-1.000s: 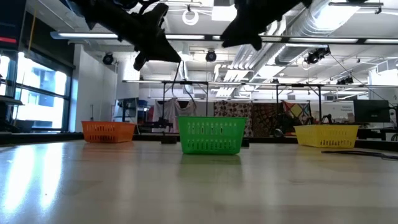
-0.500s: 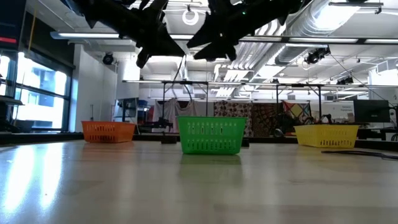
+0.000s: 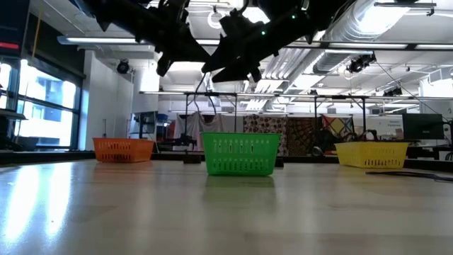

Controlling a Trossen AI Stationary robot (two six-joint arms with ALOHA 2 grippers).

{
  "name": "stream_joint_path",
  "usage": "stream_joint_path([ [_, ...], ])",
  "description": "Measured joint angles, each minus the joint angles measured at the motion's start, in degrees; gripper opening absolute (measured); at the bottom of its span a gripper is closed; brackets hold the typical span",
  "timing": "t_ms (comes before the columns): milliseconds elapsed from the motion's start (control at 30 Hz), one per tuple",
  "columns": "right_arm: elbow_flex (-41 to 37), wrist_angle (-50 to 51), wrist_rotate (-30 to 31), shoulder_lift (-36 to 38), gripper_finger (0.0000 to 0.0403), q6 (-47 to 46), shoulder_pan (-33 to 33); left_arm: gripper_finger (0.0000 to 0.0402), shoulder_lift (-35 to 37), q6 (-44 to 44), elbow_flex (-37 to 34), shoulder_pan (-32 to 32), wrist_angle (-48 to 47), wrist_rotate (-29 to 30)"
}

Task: Sort rubber bands into baskets
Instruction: Put the purple rubber band into the yellow bin

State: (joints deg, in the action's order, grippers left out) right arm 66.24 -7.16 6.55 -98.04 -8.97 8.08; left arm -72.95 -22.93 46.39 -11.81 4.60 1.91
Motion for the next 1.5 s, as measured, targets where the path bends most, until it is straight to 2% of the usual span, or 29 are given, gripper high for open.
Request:
stream_joint_path([
  [167, 0.0, -1.05, 2.23, -0.24, 0.0241, 0.01, 0.0, 0.0, 0.0, 0.11, 0.0, 0.31, 0.0, 0.02],
  [400, 0.0, -1.84, 1.34, -0.24, 0.0239, 1.72, -0.02, 0.0, 0.0, 0.15, 0.0, 0.31, 0.0, 0.07],
  [500, 0.0, -1.81, 1.31, -0.24, 0.0225, 2.43, -0.15, 0.0, 0.0, 0.15, -0.02, 0.31, 0.0, 0.09],
  [667, 0.0, -1.81, 1.16, -0.24, 0.0159, 2.49, -0.15, 0.0, 0.0, 0.3, -0.04, 0.31, 0.58, 0.13],
  [933, 0.0, -1.81, 1.15, -0.24, 0.0012, 2.98, -0.15, 0.0001, 0.0, 1.09, -0.04, 0.2, 3.48, 0.24],
  [1100, 0.0, -1.6, 1.15, -0.24, 0.0017, 3.28, -0.15, 0.0001, 0.0, 1.09, -0.04, 0.22, 3.25, 0.43],
  [1200, 0.0, -1.19, 1.17, -0.24, 0.0006, 3.44, -0.15, 0.0009, 0.0, 1.86, -0.04, 0.22, 3.17, 2.13],
  [1500, 0.0, 3.01, 1.16, -0.19, 0.0003, 2.31, -0.09, 0.008, 0.0, 2.11, -0.04, 0.22, 3.16, 3.69],
])
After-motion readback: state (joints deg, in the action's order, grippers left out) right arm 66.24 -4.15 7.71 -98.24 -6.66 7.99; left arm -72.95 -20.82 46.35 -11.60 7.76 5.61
